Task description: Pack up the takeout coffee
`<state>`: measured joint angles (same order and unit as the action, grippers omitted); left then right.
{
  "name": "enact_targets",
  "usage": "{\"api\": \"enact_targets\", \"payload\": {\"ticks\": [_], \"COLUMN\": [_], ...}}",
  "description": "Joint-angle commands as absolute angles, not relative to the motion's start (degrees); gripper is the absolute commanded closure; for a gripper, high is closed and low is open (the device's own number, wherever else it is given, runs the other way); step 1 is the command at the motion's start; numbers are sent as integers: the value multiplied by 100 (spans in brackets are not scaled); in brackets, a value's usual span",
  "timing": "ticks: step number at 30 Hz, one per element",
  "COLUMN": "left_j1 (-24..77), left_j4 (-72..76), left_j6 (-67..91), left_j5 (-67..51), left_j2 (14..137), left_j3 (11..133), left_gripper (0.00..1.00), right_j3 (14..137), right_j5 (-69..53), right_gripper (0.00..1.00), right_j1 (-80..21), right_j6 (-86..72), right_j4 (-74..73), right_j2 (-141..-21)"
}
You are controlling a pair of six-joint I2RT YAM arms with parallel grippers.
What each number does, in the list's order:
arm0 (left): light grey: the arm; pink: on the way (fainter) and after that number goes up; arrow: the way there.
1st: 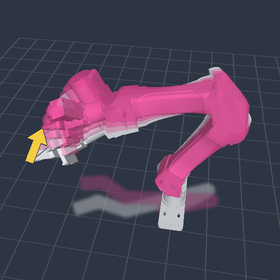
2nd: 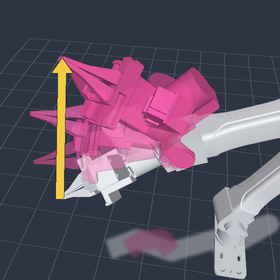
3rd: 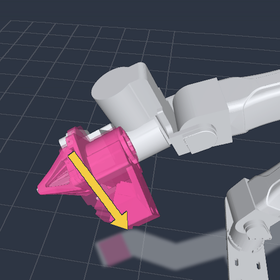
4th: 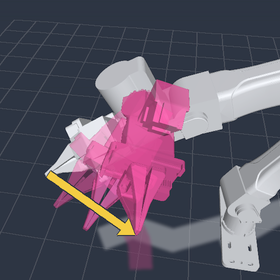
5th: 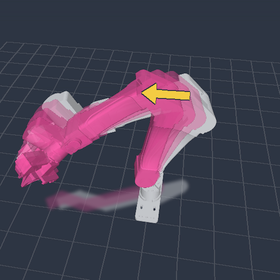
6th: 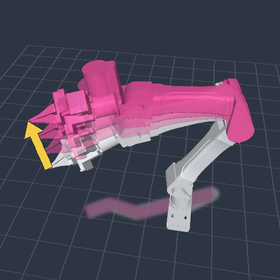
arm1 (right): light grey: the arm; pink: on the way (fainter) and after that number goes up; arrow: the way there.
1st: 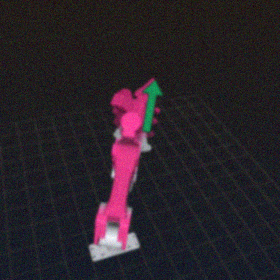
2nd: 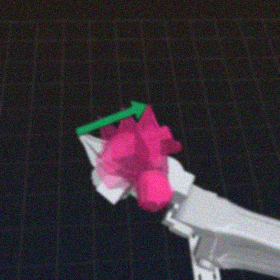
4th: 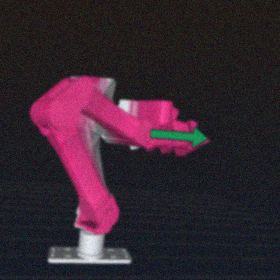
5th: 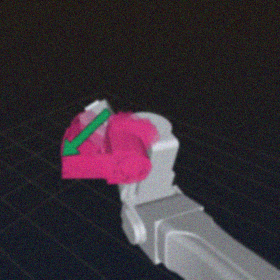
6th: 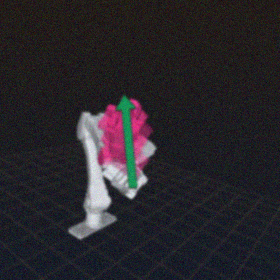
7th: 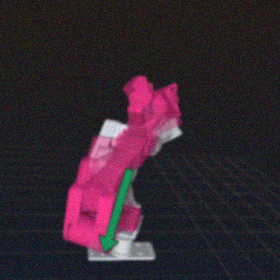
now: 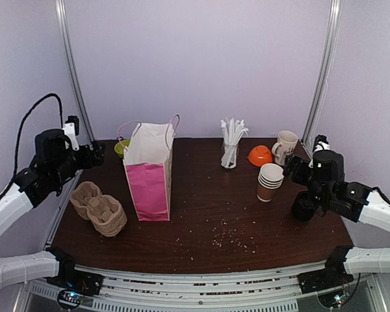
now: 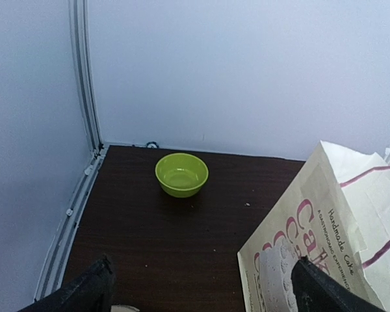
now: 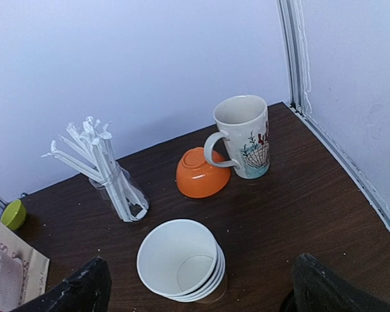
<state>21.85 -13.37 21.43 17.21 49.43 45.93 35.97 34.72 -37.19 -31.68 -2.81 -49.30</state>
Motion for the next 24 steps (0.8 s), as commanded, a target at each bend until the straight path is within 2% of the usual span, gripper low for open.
{"api": "enact_targets", "payload": {"ticks": [1, 5, 7, 11, 17, 24], "left_j1": [2167, 2171, 2171, 2168, 2182, 2435], "left_j4": [-983, -790, -508, -194, -1056, -1770], "left_j6": [2331, 2401, 2164, 1993, 2614, 3038], "left_j5": [2394, 2502, 1817, 710, -66, -196], "left_j2": [4529, 4094, 3831, 3505, 3849, 3847], "left_j3": [4353, 4119, 3975, 3786, 4048, 4336], "left_gripper": [2, 2, 2, 2, 2, 2], "right_j3": [3571, 3599, 3521, 3709, 3878, 3857], "right_j5": [2938, 2122, 1655, 1556, 1542, 1449], "right_gripper": [0, 0, 0, 0, 2, 2], "right_j1": [-3698, -3701, -3697, -3711, -3956, -4110], "right_j6": [-3120, -3070, -2924, -2824, -2892, -2994], "right_j4": [0, 70, 264, 43, -126, 64], "right_j2": [-4492, -4226, -4178, -4579, -5097, -5475]}}
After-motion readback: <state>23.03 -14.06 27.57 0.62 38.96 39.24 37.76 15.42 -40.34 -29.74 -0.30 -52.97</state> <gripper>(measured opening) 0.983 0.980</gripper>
